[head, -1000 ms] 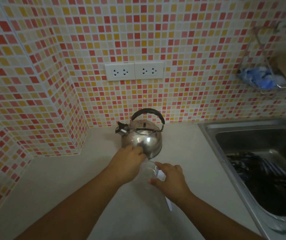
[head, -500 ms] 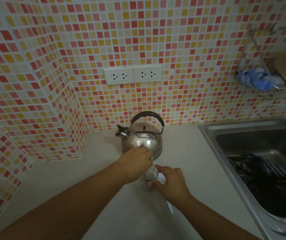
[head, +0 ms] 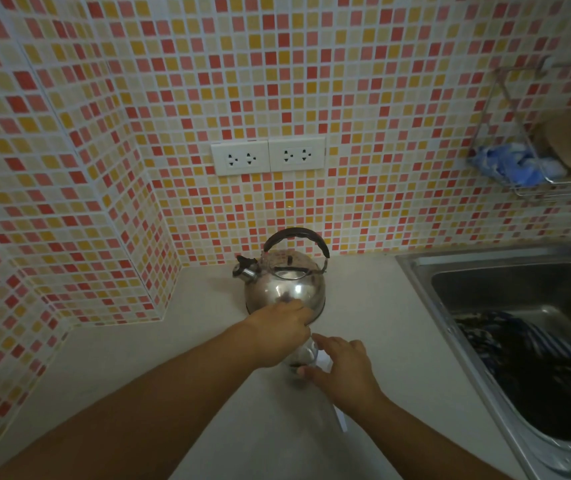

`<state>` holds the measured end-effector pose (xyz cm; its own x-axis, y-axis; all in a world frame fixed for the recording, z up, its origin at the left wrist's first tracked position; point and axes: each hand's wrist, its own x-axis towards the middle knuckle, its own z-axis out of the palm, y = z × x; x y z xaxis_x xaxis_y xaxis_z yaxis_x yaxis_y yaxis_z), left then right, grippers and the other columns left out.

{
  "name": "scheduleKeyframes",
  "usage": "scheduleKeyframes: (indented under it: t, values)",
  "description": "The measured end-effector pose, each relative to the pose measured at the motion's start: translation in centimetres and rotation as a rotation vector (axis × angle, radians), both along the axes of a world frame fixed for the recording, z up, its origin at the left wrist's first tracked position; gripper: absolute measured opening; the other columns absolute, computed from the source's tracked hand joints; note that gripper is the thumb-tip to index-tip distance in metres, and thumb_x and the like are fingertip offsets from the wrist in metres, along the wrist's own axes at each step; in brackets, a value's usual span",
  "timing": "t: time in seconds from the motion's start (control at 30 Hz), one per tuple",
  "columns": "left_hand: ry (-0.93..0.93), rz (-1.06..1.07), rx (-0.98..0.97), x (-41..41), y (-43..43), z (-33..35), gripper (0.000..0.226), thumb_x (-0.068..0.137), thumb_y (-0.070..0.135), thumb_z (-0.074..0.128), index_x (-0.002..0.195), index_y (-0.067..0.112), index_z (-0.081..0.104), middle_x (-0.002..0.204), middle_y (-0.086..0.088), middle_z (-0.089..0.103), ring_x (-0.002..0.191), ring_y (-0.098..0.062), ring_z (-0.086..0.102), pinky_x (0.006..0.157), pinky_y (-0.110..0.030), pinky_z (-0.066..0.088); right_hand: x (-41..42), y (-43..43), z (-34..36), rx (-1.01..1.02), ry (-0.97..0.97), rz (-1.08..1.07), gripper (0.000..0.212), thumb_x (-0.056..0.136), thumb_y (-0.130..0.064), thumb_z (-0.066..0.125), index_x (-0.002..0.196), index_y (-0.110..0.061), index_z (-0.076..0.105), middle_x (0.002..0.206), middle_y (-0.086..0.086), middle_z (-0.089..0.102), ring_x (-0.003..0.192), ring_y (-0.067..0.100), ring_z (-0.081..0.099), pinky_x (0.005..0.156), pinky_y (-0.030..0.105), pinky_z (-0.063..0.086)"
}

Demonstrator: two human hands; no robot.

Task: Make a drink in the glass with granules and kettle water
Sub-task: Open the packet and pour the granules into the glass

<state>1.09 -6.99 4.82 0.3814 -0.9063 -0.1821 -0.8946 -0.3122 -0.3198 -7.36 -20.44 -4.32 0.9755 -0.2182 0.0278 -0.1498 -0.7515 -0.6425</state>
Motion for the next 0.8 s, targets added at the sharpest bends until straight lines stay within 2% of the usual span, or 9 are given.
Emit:
scheduleKeyframes:
  t: [0.2,0.3,0.6,0.63,0.7,0.8]
  values:
    - [0.018,0.02,0.044,0.0,-0.6,0.2,0.034,0.087,0.001,0.058,0.121,0.003,0.061,0.131,-0.012,0.052,0.122,-0.028,0.044,0.1,-0.038,0.046,-0.1,0.1,0.4,0.03,-0.007,0.003,0.056,0.071,-0.052,0.065,0.123,-0.033,0.053,0.12,-0.006,0.061,0.104,0.019,0.046,0.081,0.027,0.029]
    - [0.021,0.032,0.041,0.1,-0.6,0.3,0.036,0.088,0.0,0.058,0.123,0.003,0.06,0.133,-0.011,0.051,0.124,-0.028,0.045,0.1,-0.039,0.047,-0.1,0.2,0.4,0.034,0.01,0.008,0.06,0.071,-0.053,0.065,0.126,-0.032,0.051,0.122,-0.006,0.06,0.108,0.021,0.046,0.086,0.028,0.031]
    - [-0.016,0.014,0.136,0.4,-0.7,0.5,0.032,0.094,0.005,0.051,0.125,0.003,0.058,0.134,-0.011,0.051,0.125,-0.026,0.047,0.104,-0.035,0.042,-0.2,0.2,0.6,0.037,0.008,-0.008,0.063,0.071,-0.053,0.066,0.128,-0.031,0.05,0.124,-0.006,0.059,0.109,0.02,0.043,0.083,0.027,0.03]
    - [-0.038,0.007,0.166,0.5,-0.7,0.5,0.031,0.096,0.007,0.049,0.126,0.002,0.057,0.135,-0.013,0.051,0.124,-0.028,0.048,0.105,-0.036,0.042,-0.2,0.2,0.6,0.036,0.009,-0.007,0.064,0.071,-0.053,0.066,0.129,-0.03,0.05,0.124,-0.006,0.059,0.109,0.021,0.044,0.084,0.027,0.03]
    - [0.022,0.058,0.111,0.2,-0.6,0.9,0.031,0.097,0.009,0.044,0.124,0.0,0.056,0.133,-0.018,0.052,0.122,-0.033,0.049,0.103,-0.042,0.043,-0.1,0.2,0.6,0.031,0.007,-0.001,0.064,0.071,-0.054,0.066,0.128,-0.029,0.05,0.124,-0.006,0.059,0.109,0.02,0.045,0.086,0.027,0.031]
    - [0.002,0.053,0.136,0.1,-0.7,1.1,0.034,0.094,0.007,0.051,0.128,0.005,0.056,0.138,-0.012,0.049,0.123,-0.028,0.05,0.103,-0.036,0.044,-0.1,0.1,0.5,0.035,0.01,-0.02,0.066,0.07,-0.054,0.067,0.129,-0.03,0.05,0.124,-0.007,0.059,0.108,0.019,0.042,0.081,0.026,0.029]
